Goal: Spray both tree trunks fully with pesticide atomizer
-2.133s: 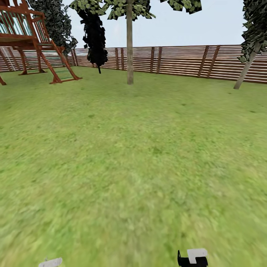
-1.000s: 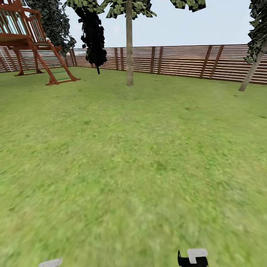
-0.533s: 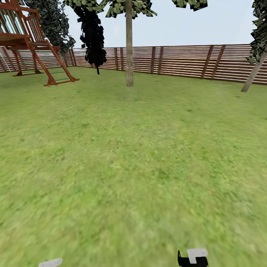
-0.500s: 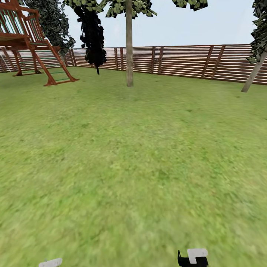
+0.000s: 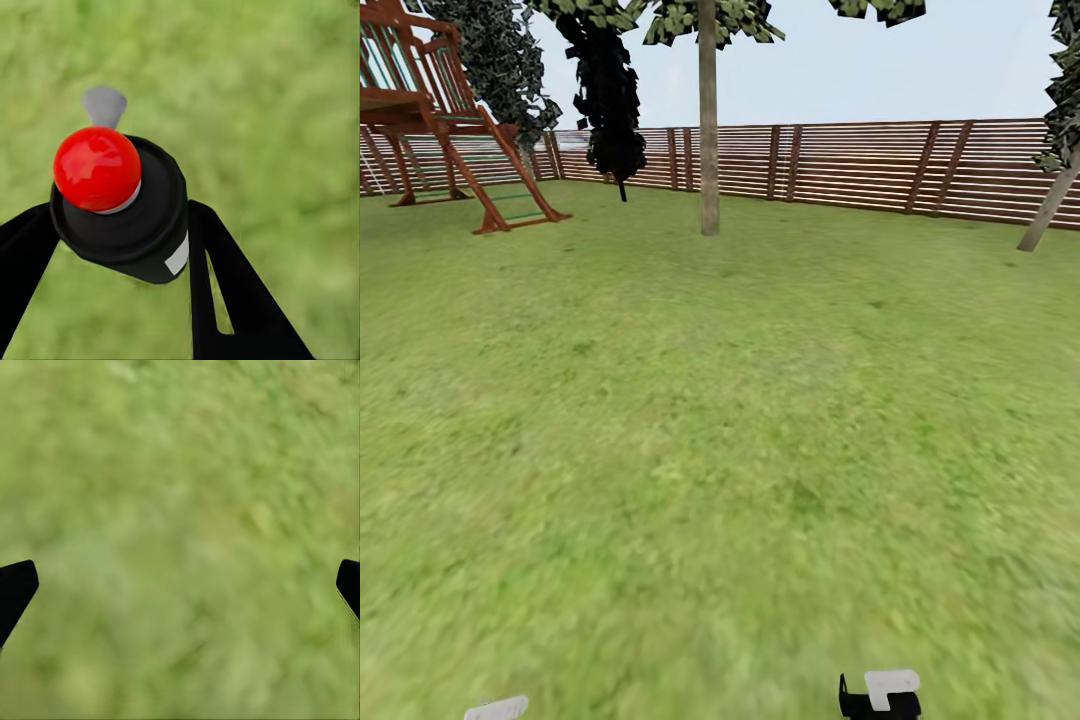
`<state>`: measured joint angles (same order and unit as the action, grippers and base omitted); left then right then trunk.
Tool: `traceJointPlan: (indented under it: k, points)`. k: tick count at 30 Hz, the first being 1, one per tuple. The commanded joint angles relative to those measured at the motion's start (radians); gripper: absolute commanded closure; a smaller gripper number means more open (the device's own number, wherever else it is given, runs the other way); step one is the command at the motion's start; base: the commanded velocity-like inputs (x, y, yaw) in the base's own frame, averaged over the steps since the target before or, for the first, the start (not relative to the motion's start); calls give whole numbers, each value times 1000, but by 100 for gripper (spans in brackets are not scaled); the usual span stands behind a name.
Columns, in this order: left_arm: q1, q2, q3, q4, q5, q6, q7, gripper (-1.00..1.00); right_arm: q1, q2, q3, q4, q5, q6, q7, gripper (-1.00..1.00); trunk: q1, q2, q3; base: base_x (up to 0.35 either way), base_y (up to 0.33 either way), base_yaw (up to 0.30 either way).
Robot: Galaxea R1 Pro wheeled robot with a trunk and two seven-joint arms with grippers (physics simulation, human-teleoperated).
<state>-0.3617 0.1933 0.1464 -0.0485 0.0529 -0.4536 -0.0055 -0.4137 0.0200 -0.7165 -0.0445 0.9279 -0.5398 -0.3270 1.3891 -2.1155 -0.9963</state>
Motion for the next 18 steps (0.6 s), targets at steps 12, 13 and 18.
traceJointPlan:
  k: [12, 13, 18]
  points:
    - [-1, 0, -1, 0, 5, -3, 1, 100, 0, 2, -6, 1, 11, -1, -6, -100, 0, 0, -1, 338, 0, 0]
    - [-1, 0, -1, 0, 5, -3, 0, 100, 0, 2, -6, 1, 11, -1, -6, -100, 0, 0, -1, 338, 0, 0]
    - [-1, 0, -1, 1, 5, -3, 0, 100, 0, 0, -6, 2, 11, 0, -6, -100, 0, 0, -1, 338, 0, 0]
